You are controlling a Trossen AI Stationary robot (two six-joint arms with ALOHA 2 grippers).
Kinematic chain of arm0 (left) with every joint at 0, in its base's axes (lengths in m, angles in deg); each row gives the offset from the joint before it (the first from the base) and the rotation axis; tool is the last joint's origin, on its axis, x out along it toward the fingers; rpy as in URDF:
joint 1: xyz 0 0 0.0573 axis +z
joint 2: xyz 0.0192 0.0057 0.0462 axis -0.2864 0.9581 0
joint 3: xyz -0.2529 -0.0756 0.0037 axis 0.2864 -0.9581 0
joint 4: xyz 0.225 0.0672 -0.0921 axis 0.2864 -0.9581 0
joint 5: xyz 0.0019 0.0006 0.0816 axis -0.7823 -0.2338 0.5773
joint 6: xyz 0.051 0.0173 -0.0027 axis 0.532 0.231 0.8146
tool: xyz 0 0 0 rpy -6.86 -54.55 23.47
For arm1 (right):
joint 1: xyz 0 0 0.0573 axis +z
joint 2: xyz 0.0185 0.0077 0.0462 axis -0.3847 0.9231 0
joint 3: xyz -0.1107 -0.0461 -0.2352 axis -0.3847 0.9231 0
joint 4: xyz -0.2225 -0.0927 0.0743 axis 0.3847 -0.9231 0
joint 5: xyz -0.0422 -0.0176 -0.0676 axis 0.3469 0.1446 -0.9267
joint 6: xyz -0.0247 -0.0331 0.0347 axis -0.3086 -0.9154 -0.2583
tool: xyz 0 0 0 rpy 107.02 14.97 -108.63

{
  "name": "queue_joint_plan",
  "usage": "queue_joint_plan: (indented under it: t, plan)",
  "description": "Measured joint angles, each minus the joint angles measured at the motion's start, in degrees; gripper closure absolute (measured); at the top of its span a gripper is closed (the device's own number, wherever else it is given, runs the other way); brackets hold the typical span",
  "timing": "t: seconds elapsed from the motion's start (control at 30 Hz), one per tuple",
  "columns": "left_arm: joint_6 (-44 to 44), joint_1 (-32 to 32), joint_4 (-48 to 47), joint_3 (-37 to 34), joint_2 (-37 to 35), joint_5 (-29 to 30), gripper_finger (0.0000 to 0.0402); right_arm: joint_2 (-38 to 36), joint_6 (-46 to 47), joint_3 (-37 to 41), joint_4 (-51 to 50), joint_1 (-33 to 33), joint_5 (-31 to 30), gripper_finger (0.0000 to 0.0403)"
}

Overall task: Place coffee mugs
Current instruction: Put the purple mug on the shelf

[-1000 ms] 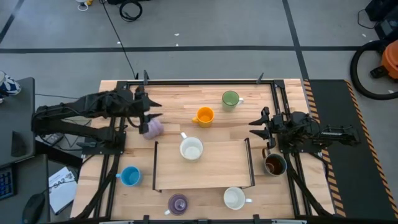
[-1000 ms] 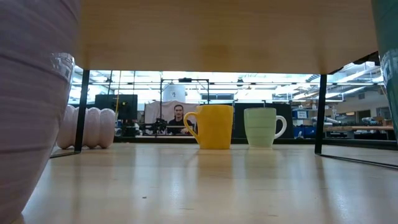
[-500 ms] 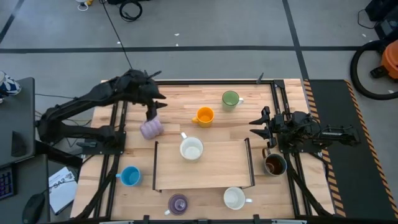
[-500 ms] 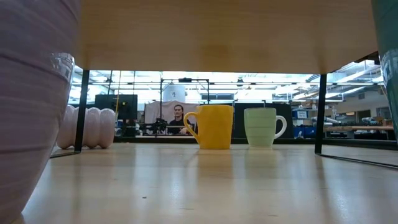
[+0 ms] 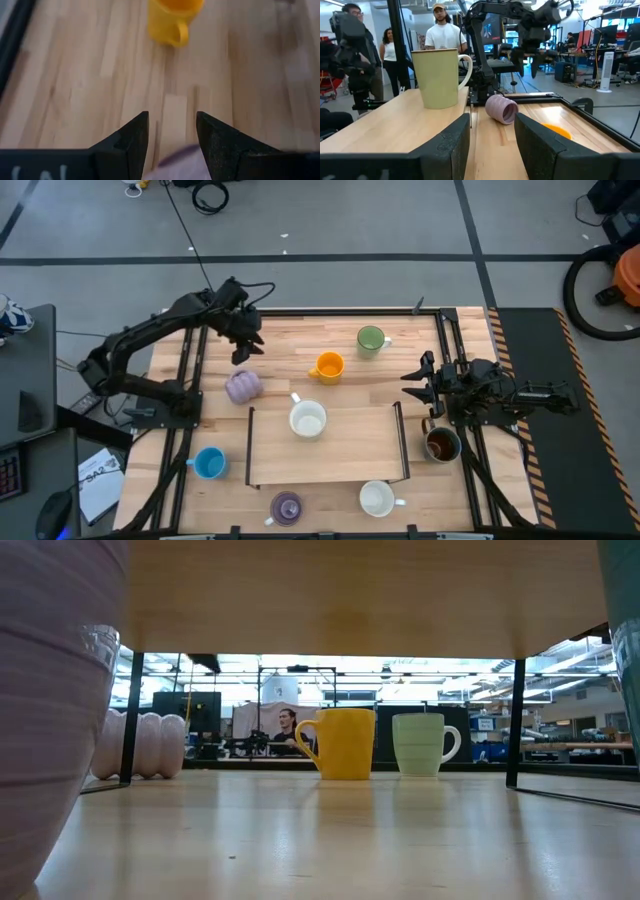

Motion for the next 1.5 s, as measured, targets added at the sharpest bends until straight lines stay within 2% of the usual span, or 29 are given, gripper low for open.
queue_joint_plan:
  t: [0.3,0.8,0.97,1.17,1.5]
  plan:
    - [13.9,0.9,-4.7,0.0,6.1,-0.5,0.023,0.0,-0.1,0.0,0.0,0.0,0.1,0.0242]
    - [26.9,0.2,-11.2,0.0,15.0,-0.8,0.023,0.0,-0.1,0.0,-0.3,0.0,0.2,0.0242]
    - [28.0,-0.8,-11.3,0.0,17.6,-1.0,0.023,0.0,-0.1,0.0,-0.3,0.0,0.2,0.0242]
    - [27.9,-2.0,-11.8,0.0,20.0,-4.6,0.023,0.0,-0.1,0.0,-0.4,0.0,0.2,0.0242]
    - [27.7,-2.6,-19.0,0.0,20.2,-3.3,0.023,0.0,-0.1,0.0,-0.5,0.0,0.2,0.0242]
